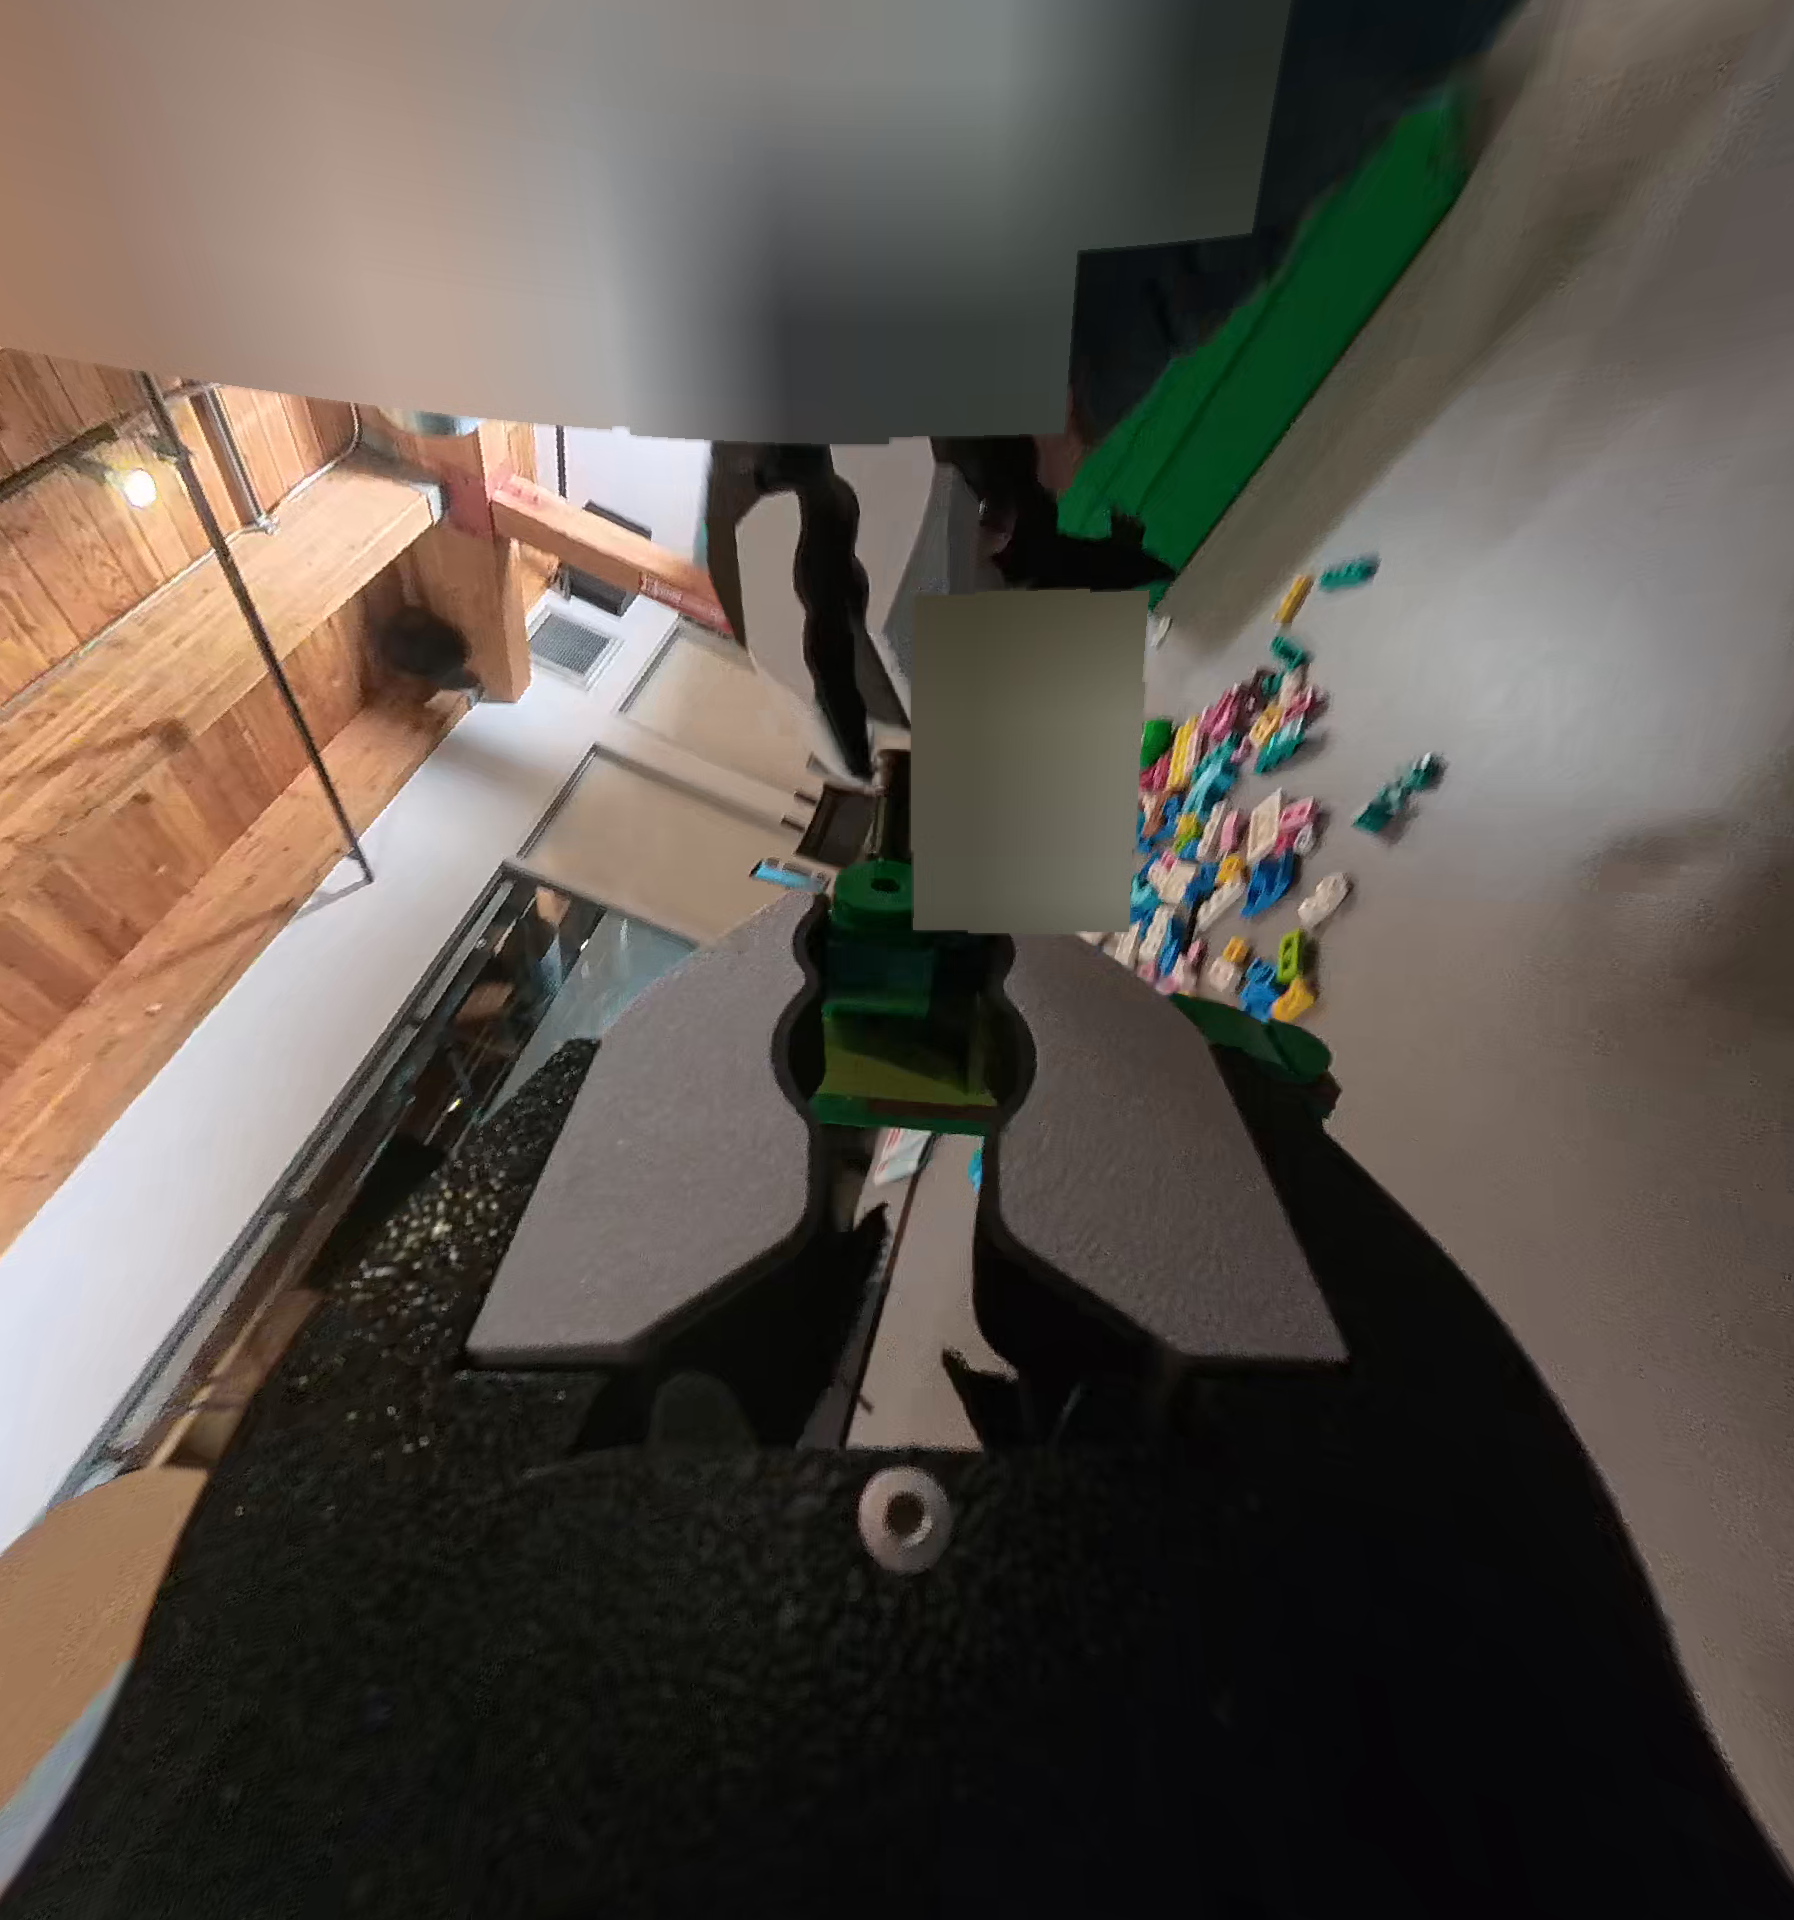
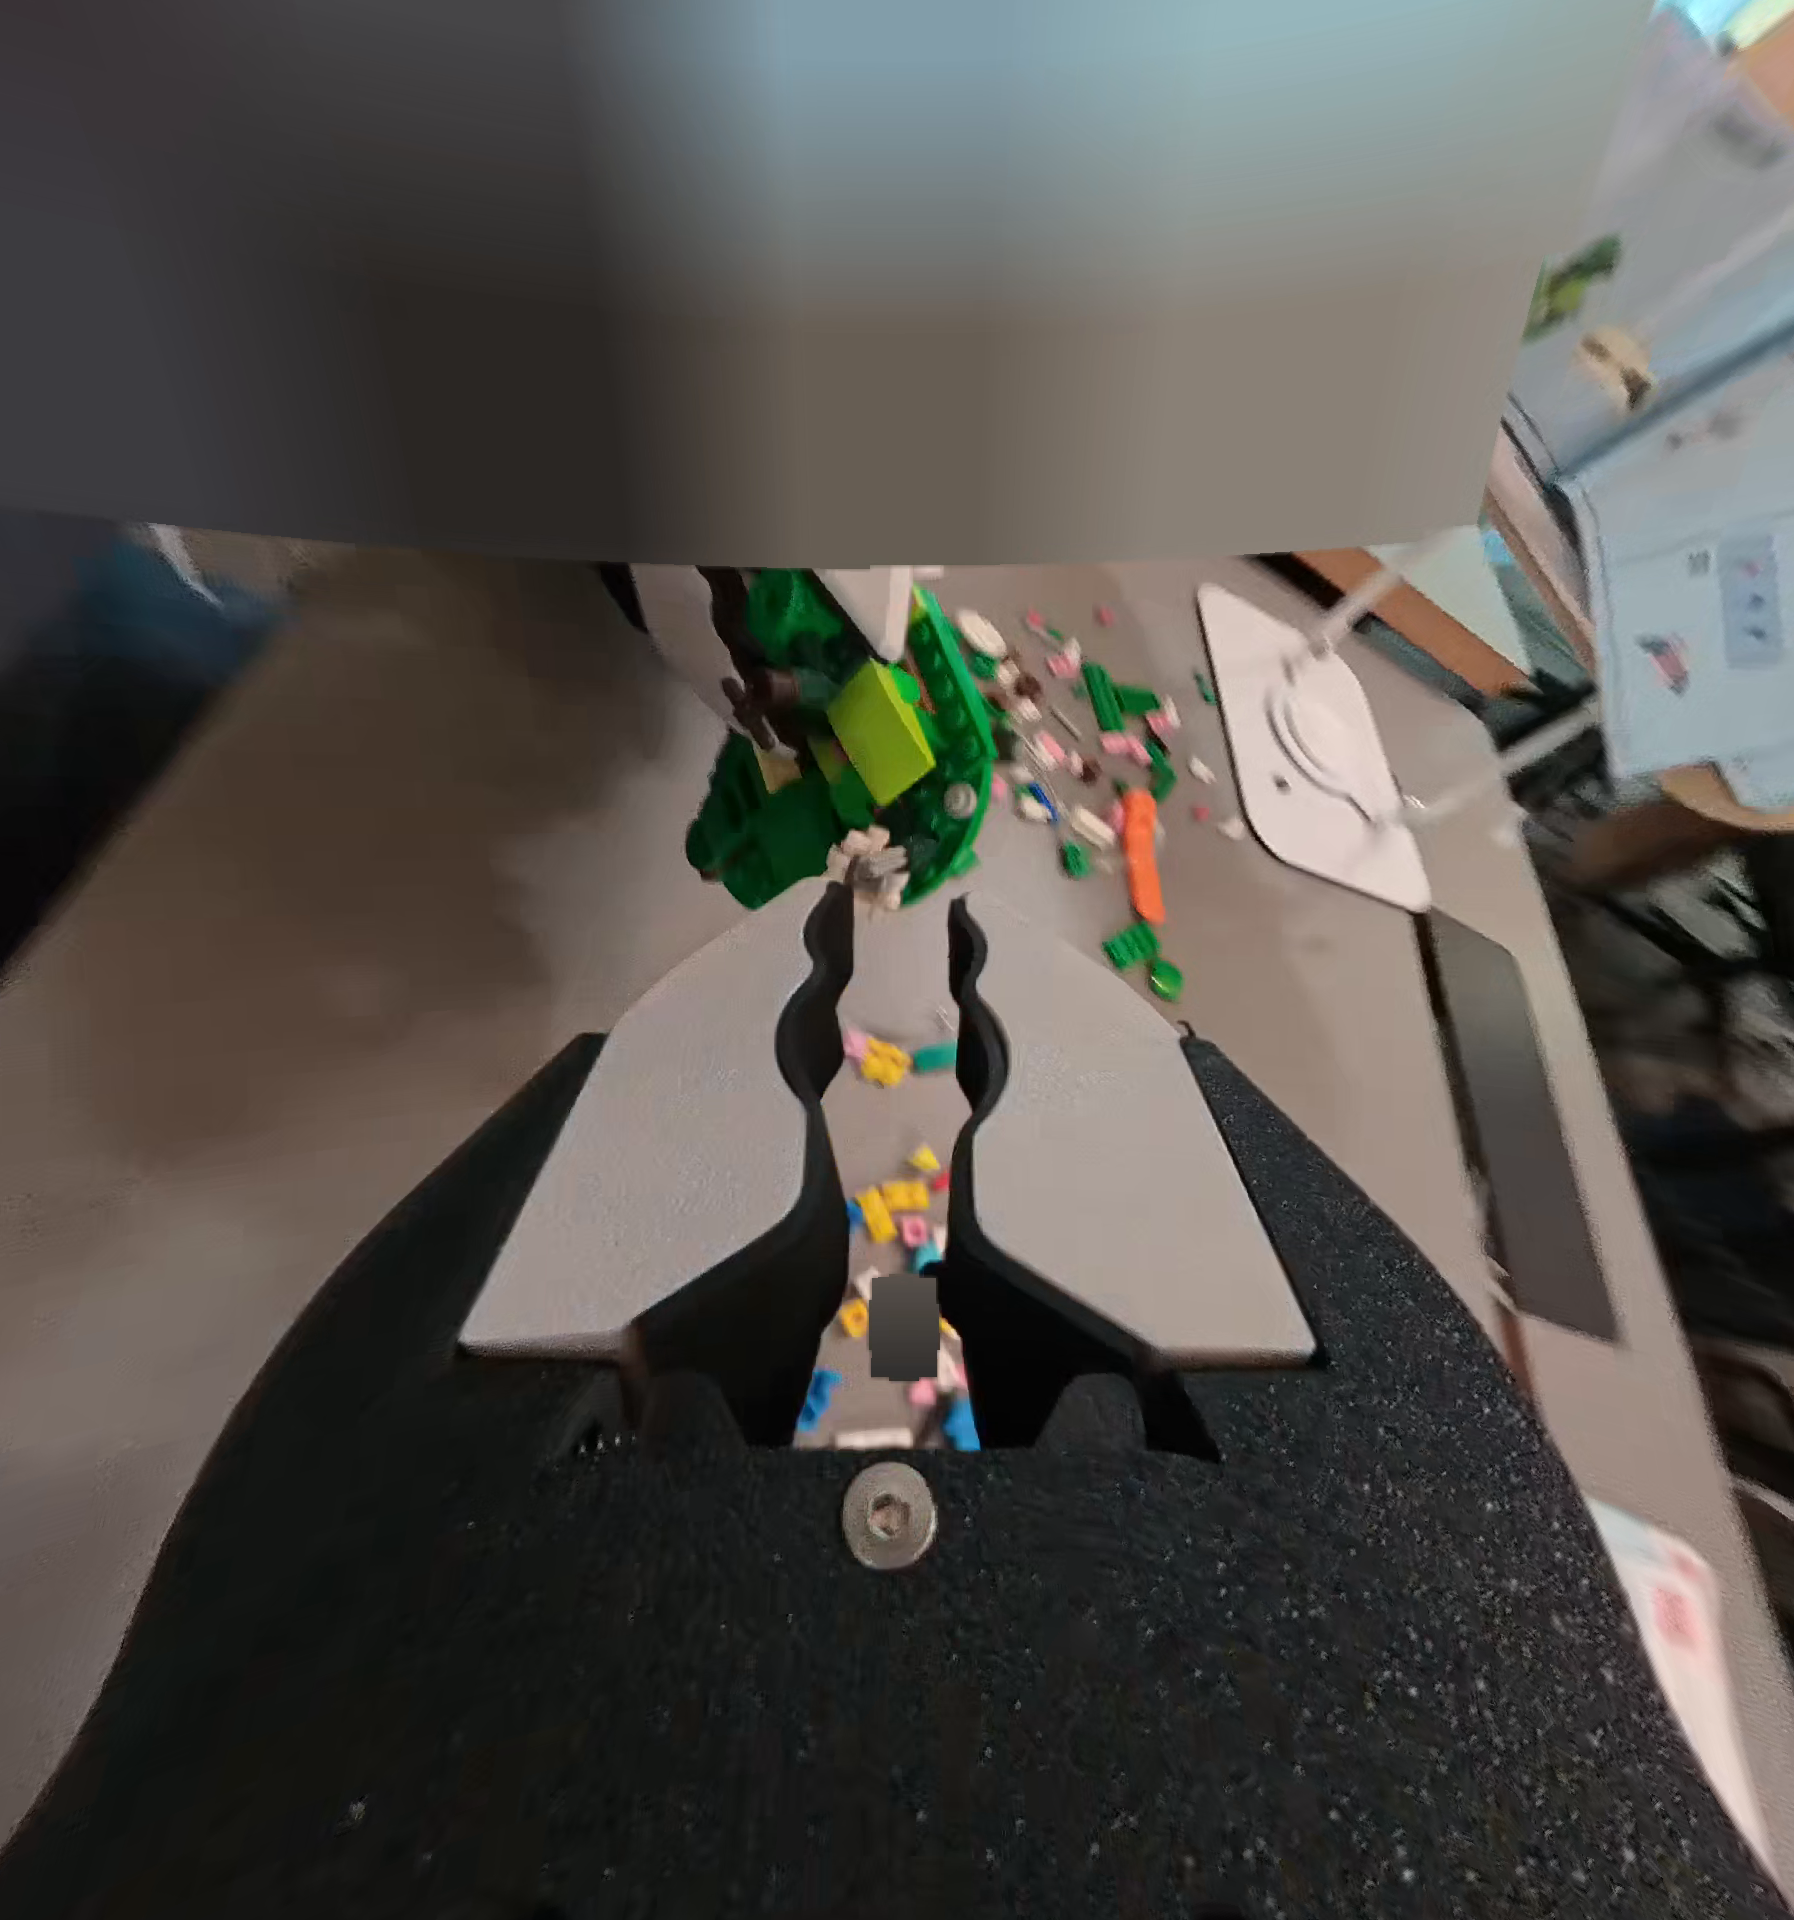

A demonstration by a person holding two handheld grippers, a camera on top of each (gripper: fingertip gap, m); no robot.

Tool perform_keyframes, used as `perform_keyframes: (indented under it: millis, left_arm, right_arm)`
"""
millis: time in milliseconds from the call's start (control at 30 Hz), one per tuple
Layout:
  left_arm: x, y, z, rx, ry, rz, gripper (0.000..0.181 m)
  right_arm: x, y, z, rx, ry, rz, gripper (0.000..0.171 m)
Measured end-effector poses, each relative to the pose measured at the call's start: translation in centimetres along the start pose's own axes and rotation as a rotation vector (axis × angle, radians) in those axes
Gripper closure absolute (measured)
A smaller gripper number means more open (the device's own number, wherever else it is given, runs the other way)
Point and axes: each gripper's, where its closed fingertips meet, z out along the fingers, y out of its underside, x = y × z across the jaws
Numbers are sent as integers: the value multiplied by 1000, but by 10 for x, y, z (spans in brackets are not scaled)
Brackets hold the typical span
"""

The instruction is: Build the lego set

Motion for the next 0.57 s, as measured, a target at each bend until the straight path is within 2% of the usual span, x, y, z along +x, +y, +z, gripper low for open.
perform_keyframes:
  millis: [33,167,300,433,567]
  left_arm:
    - [-3,-8,-2,39,3,-31,155]
    - [-26,-37,-5,183,28,-128,155]
    - [-68,-59,-6,293,92,-131,155]
    - [-122,-71,-9,384,144,-145,155]
    - [-164,-74,-19,425,124,-153,155]
  right_arm:
    - [-3,-7,-3,49,-41,22,154]
    - [-8,-38,-14,183,-151,33,147]
    - [7,-81,-38,290,-143,-44,144]
    - [32,-122,-64,367,-15,-156,144]
    - [54,-156,-73,373,175,-238,145]
